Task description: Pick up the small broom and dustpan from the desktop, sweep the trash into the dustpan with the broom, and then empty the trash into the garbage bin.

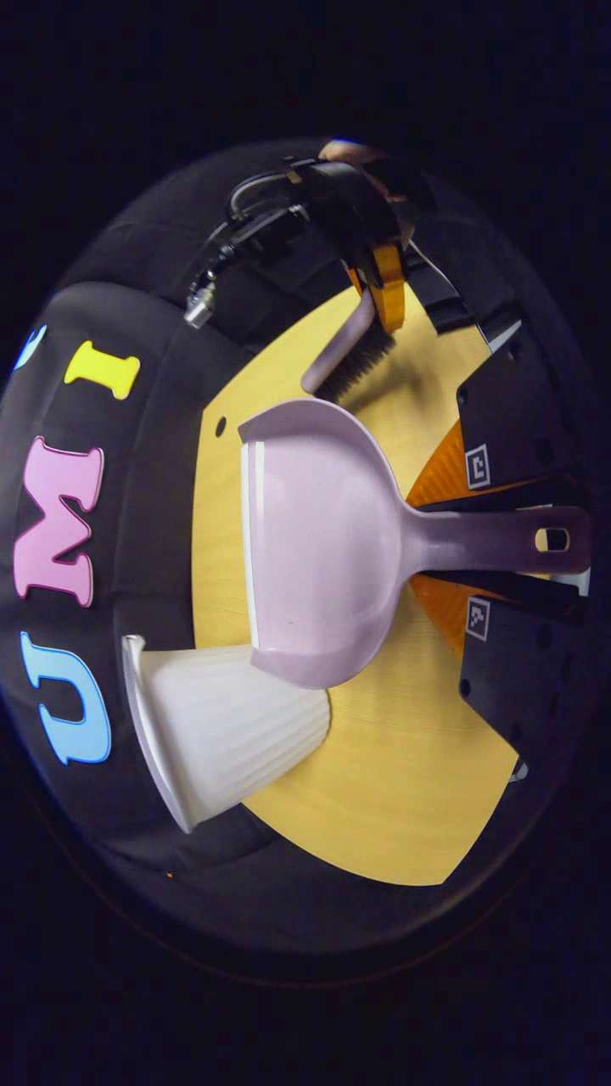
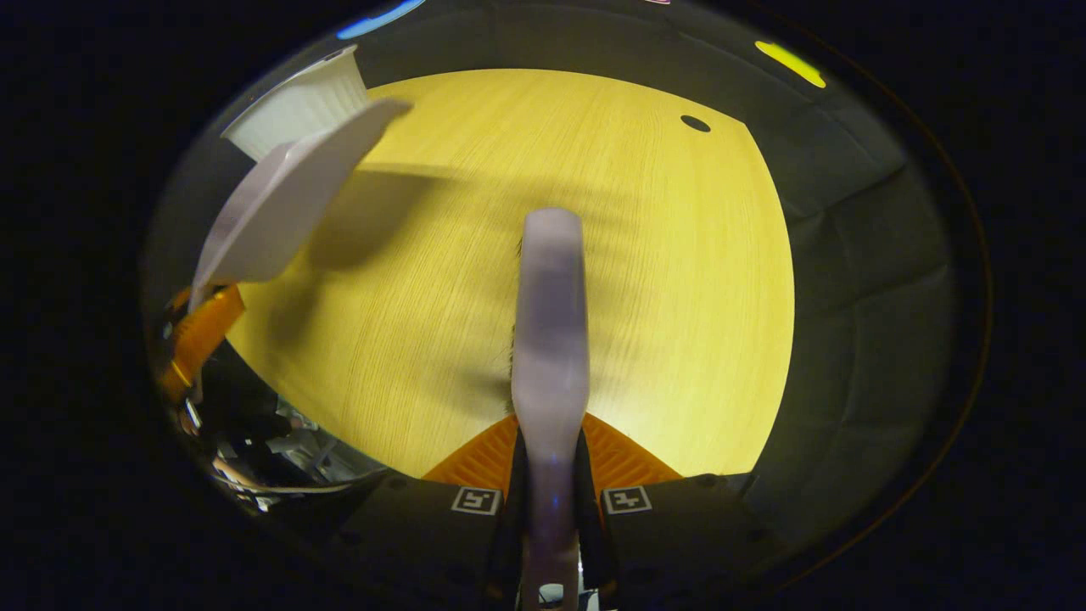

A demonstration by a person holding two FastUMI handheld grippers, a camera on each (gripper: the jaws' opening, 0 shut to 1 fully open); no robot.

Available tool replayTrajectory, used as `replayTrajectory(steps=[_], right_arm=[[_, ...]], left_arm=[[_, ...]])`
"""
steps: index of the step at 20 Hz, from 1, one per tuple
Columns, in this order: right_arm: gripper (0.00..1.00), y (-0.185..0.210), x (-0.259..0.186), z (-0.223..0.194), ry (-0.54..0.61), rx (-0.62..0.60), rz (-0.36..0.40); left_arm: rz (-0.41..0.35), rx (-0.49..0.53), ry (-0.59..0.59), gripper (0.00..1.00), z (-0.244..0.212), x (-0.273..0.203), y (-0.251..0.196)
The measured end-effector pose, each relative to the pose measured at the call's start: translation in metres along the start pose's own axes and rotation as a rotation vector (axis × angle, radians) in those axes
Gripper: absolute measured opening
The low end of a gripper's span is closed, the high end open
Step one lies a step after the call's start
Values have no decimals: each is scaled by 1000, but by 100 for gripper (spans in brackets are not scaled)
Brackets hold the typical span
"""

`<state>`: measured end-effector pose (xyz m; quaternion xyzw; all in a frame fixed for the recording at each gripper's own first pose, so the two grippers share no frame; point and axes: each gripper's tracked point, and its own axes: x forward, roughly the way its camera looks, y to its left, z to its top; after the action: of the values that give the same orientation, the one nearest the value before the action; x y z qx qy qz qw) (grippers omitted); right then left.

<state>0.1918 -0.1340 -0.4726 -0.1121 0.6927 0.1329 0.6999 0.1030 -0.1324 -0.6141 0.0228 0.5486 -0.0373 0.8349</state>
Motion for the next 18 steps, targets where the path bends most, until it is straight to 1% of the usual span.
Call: replayTrajectory(steps=[2, 3, 5, 6, 9, 11, 13, 15, 16, 17, 18], right_arm=[[30, 14, 10, 11, 4, 33, 9], [30, 17, 15, 16, 8, 27, 2], [30, 21, 15, 26, 11, -2, -38], [30, 18, 24, 26, 9, 0, -49], [30, 28, 30, 23, 38, 44, -53], [30, 28, 33, 19, 59, 49, -65], [30, 29, 35, 16, 77, 59, -66], [31, 28, 39, 12, 85, 86, -62], [33, 30, 40, 11, 84, 96, -52], [35, 31, 40, 13, 80, 98, -51], [37, 32, 40, 12, 73, 94, -49]], left_arm=[[49, 23, 39, 30, -22, 21, 9], [53, 22, 54, 31, -28, 29, 11], [46, -18, 89, 30, -28, 35, 13], [46, -40, 94, 30, -28, 35, 14], [63, -31, 103, 30, -24, 31, 14], [62, -15, 114, 31, -23, 31, 13], [45, 5, 149, 31, -28, 32, 11], [48, 26, 149, 33, -23, 33, 10], [41, 31, 145, 36, -22, 32, 6], [32, 36, 145, 50, -20, 33, 3], [28, 46, 141, 56, -21, 32, 1]])
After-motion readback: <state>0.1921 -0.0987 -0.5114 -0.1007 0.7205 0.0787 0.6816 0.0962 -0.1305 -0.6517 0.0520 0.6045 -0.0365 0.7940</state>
